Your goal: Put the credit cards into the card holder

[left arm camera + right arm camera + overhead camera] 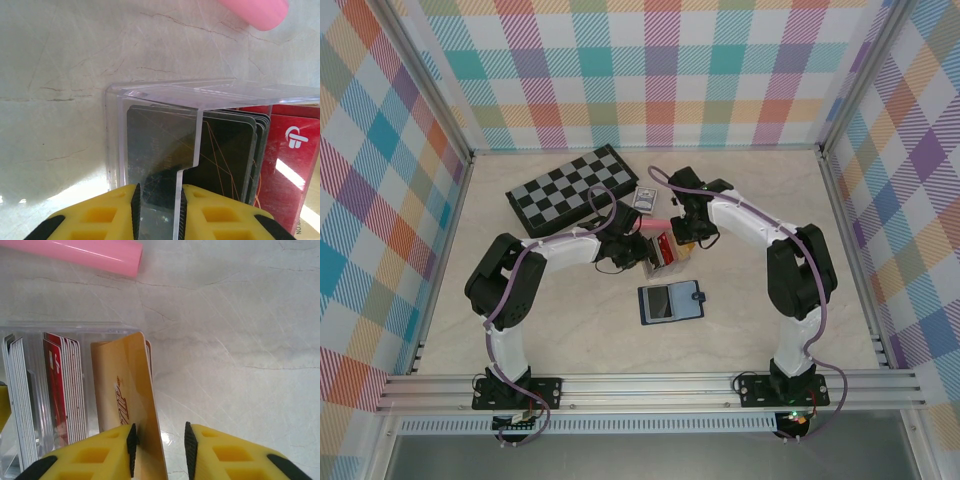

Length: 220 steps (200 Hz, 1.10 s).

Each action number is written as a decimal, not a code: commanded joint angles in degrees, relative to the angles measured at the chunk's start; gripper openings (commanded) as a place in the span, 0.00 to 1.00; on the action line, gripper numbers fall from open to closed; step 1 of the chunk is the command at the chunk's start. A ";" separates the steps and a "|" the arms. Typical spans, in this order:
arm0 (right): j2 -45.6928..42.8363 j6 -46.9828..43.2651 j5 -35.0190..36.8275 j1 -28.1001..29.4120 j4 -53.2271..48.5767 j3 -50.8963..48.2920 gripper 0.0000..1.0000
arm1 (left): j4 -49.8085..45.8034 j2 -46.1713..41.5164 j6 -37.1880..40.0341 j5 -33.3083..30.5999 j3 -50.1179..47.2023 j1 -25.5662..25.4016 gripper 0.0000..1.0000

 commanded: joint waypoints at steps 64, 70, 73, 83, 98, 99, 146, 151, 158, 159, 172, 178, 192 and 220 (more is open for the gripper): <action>-3.13 -1.02 1.75 -0.11 -2.17 1.70 0.24 | -3.81 0.78 0.28 -0.01 -0.40 0.41 0.26; -3.22 -1.12 1.60 -0.11 -2.07 1.70 0.19 | -3.78 0.82 0.22 0.01 -0.32 0.40 0.26; -3.21 -1.18 1.45 -0.11 -2.09 1.63 0.18 | -3.74 0.82 0.25 0.05 -0.32 0.35 0.26; -3.22 -1.14 1.14 -0.11 -2.14 1.62 0.17 | -3.68 0.88 0.18 0.14 -0.32 0.34 0.26; -2.98 -0.51 0.92 -0.08 -2.57 1.64 0.23 | -3.58 0.78 0.23 0.14 -0.49 0.33 0.26; -2.98 -0.50 0.84 -0.10 -2.61 1.63 0.23 | -3.57 0.80 0.20 0.14 -0.49 0.33 0.26; -0.99 1.06 -3.13 -0.18 -0.86 0.72 0.39 | -3.24 0.89 0.21 0.25 -0.72 0.33 0.26; -0.52 1.12 -2.93 -0.12 -0.78 0.82 0.40 | -3.27 0.91 0.17 0.17 -0.75 0.33 0.26; 0.15 1.26 -2.78 -0.20 -0.64 0.99 0.40 | -3.24 0.90 0.22 0.22 -0.83 0.31 0.26; 0.21 1.26 -2.76 -0.15 -0.68 1.04 0.40 | -3.27 0.91 0.19 0.23 -0.88 0.32 0.26; 1.21 1.42 -2.76 -0.10 -0.57 1.26 0.42 | -3.37 0.91 0.25 0.32 -0.93 0.31 0.25; 1.65 1.37 -3.04 -0.11 -0.36 1.23 0.42 | -3.25 0.87 0.19 0.25 -1.05 0.28 0.25; 2.51 1.52 -3.69 -0.11 -0.21 1.35 0.43 | -3.35 0.82 0.27 0.22 -1.02 0.32 0.25; 3.40 1.76 -2.45 -0.11 -0.45 1.50 0.45 | -3.25 0.89 0.25 0.23 -1.02 0.28 0.25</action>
